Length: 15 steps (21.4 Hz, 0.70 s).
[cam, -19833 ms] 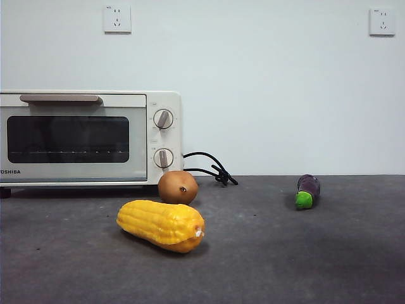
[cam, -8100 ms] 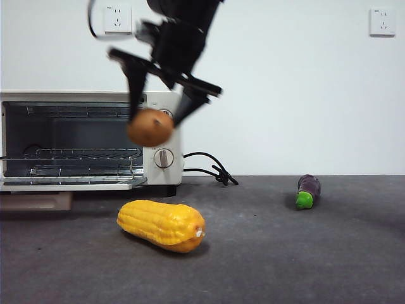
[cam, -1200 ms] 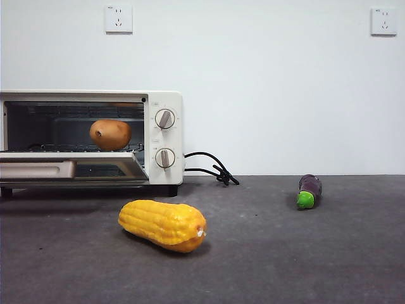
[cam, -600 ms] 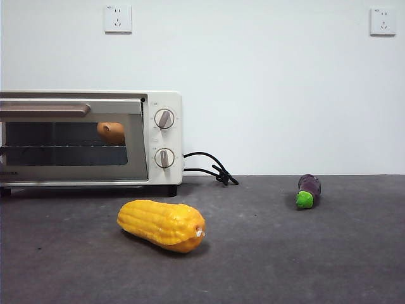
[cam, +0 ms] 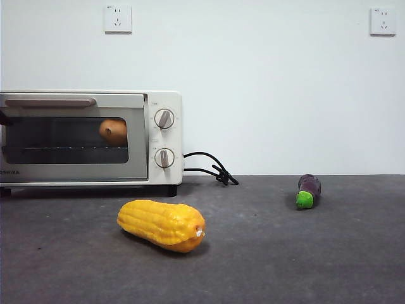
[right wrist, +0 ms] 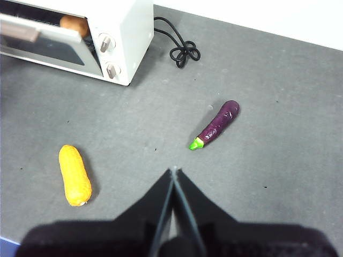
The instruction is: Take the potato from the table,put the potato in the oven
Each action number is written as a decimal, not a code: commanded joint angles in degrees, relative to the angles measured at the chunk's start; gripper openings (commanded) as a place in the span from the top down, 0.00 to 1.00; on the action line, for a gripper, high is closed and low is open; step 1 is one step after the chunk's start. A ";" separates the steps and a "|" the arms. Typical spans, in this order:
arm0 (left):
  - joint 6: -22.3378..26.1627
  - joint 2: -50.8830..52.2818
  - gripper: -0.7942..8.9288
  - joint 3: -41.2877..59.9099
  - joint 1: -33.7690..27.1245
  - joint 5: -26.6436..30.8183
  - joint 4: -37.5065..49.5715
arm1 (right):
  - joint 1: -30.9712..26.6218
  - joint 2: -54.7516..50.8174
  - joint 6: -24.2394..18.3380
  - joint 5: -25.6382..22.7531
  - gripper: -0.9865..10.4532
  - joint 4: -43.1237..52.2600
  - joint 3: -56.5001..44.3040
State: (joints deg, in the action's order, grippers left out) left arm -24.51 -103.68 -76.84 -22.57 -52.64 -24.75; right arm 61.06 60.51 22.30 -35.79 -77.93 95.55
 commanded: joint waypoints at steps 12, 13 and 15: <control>-1.49 4.20 0.93 0.24 3.10 1.22 0.17 | 0.07 0.07 1.70 -2.32 0.91 -1.20 -0.37; -0.02 5.75 0.93 0.24 3.67 1.95 -1.46 | 0.07 0.07 1.70 -2.38 0.91 -1.20 -0.37; 2.38 8.92 0.93 0.24 4.81 3.91 -3.74 | 0.07 0.07 1.70 -2.38 0.91 -1.20 -0.37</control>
State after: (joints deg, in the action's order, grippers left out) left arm -26.37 -96.20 -76.82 -18.11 -49.08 -28.32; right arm 61.06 60.51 23.38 -37.76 -77.93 95.55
